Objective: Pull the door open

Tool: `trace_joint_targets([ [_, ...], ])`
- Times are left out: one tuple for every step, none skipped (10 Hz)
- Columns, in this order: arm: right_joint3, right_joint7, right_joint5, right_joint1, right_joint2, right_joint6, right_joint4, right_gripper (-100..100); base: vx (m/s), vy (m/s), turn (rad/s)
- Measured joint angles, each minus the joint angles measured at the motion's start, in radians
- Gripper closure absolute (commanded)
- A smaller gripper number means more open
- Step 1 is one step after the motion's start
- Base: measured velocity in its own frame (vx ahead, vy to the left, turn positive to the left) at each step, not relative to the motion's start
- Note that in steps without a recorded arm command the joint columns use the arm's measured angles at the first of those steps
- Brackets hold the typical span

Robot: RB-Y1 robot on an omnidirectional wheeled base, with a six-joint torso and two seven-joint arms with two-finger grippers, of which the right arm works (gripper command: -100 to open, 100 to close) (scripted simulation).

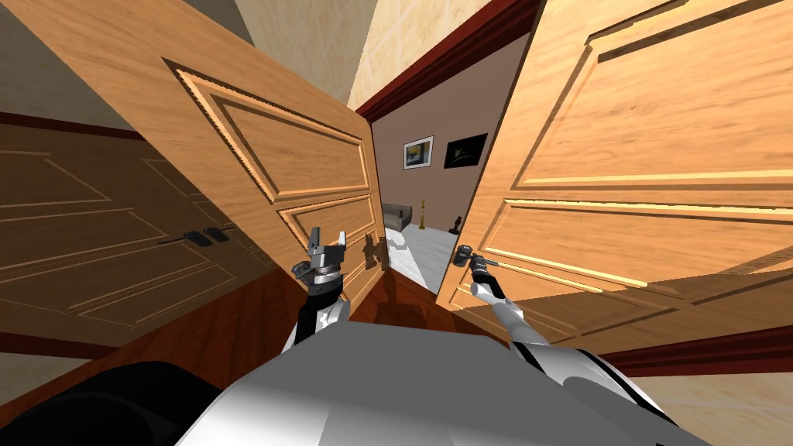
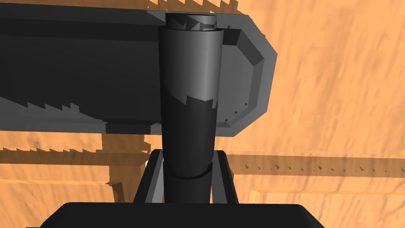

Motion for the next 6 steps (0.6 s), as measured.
trace_joint_targets([
  [0.010,-0.009,0.004,0.004,-0.002,0.002,-0.006,100,-0.213,-0.034,0.109],
  [0.025,-0.024,0.010,0.002,-0.007,-0.002,0.001,100,-0.236,-0.062,0.123],
  [0.038,-0.038,0.015,0.001,-0.011,-0.003,0.001,100,-0.254,-0.058,0.131],
  [0.050,-0.051,0.020,0.000,-0.015,-0.004,-0.001,100,-0.247,-0.022,0.095],
  [0.058,-0.060,0.024,0.002,-0.019,-0.001,-0.008,100,-0.107,-0.002,0.027],
  [0.062,-0.061,0.025,0.005,-0.016,0.002,-0.008,100,-0.189,-0.021,0.082],
])
